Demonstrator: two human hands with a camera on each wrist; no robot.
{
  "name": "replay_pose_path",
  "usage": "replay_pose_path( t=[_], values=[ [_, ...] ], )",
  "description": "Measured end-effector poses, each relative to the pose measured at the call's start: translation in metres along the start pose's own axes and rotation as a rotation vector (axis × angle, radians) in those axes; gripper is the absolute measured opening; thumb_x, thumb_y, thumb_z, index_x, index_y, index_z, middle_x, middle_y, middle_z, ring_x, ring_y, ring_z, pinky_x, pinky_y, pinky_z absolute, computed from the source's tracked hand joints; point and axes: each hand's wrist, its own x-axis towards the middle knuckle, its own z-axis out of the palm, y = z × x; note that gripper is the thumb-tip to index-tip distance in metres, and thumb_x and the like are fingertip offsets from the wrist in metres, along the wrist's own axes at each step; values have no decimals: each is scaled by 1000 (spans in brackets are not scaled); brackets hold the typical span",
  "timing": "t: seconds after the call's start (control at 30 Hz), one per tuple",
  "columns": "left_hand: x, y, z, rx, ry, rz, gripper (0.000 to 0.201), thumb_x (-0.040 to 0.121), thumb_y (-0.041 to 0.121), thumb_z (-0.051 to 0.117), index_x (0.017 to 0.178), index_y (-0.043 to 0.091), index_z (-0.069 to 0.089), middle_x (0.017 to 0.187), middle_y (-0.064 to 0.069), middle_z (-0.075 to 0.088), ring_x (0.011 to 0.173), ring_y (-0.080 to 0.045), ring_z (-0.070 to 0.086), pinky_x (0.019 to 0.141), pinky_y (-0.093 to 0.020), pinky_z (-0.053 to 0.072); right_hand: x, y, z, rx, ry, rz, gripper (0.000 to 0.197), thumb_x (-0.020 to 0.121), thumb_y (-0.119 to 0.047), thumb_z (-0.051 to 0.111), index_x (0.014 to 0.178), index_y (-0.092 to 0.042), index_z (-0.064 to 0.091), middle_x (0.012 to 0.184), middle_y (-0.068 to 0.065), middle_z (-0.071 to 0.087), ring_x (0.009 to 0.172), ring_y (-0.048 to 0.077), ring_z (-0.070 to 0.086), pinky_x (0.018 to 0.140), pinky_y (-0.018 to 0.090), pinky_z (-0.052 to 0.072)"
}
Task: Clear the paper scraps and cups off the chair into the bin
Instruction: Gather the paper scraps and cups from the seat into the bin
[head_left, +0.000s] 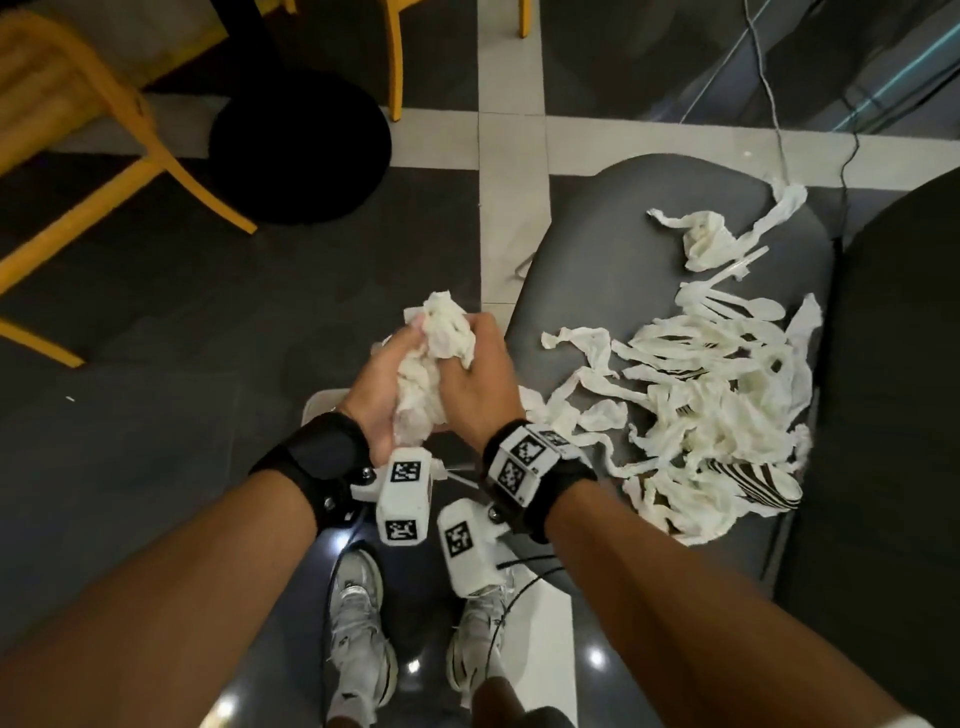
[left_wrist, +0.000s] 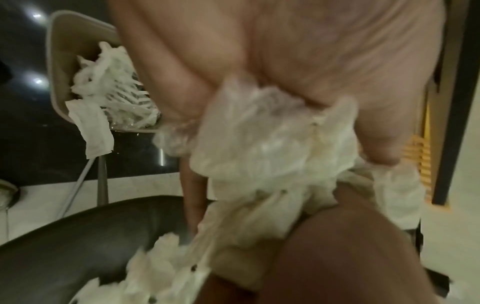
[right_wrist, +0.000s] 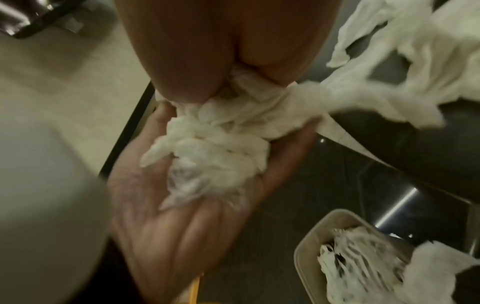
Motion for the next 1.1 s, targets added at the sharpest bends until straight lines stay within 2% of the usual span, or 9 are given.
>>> replay_pose_path(
  t=[0.2,0.27,0.33,0.43,0.53,0.67,0.83,0.97,1.1],
  values=[
    [-3,20,-55,115,199,118,23,95,16,53,113,9,66,98,-15,70,74,-22,74,58,-27,58,-20,-3,37,-114,-357,-139,80,83,-35,65,150,-21,24,147,0,32,131,17,44,111,36,38],
    [-7,25,-72,141,273,136,25,95,13,52,111,7,70,100,-15,76,82,-26,77,61,-31,60,-13,9,47,-386,-344,-245,104,74,-56,69,155,-28,11,156,-4,20,138,23,34,112,43,31],
    [-8,29,-91,190,322,160,28,93,10,55,115,9,71,105,-15,78,94,-31,76,72,-39,62,-4,25,56,-429,-336,-131,111,67,-68,70,155,-36,8,158,-5,24,140,24,33,111,46,33],
    [-2,31,-112,300,388,226,37,83,7,66,119,17,66,108,-11,77,97,-29,75,85,-45,61,3,48,80,-133,-522,166,76,75,-54,75,140,-42,38,133,-5,59,117,17,61,99,41,51],
    [15,17,-137,586,452,348,47,78,13,77,117,33,59,104,7,74,96,-10,71,84,-30,58,4,63,112,227,-565,362,22,90,-19,67,111,-25,64,99,4,73,85,21,71,85,45,59],
    [48,-28,-182,707,473,324,46,82,29,77,117,41,48,112,11,65,101,-6,64,81,-22,53,19,116,153,328,-400,533,39,75,-25,72,114,-29,68,108,6,75,104,27,72,87,50,59],
    [98,-82,-236,783,486,93,76,82,56,62,146,34,29,152,0,35,138,-22,41,111,-33,36,21,177,189,-221,-416,440,45,93,-24,52,137,-28,45,118,-4,63,113,25,63,97,37,50],
    [131,-103,-255,949,406,-77,90,89,64,44,160,25,5,170,0,5,156,-23,10,124,-40,15,25,227,221,-662,-619,418,79,94,-33,55,155,-9,11,153,12,40,135,33,47,109,38,42],
    [144,-97,-264,814,454,65,68,95,48,44,157,31,22,164,2,29,150,-21,29,121,-38,24,37,234,246,-863,-811,322,58,103,-21,41,153,0,19,159,18,27,145,37,30,119,44,26]
  ],
)
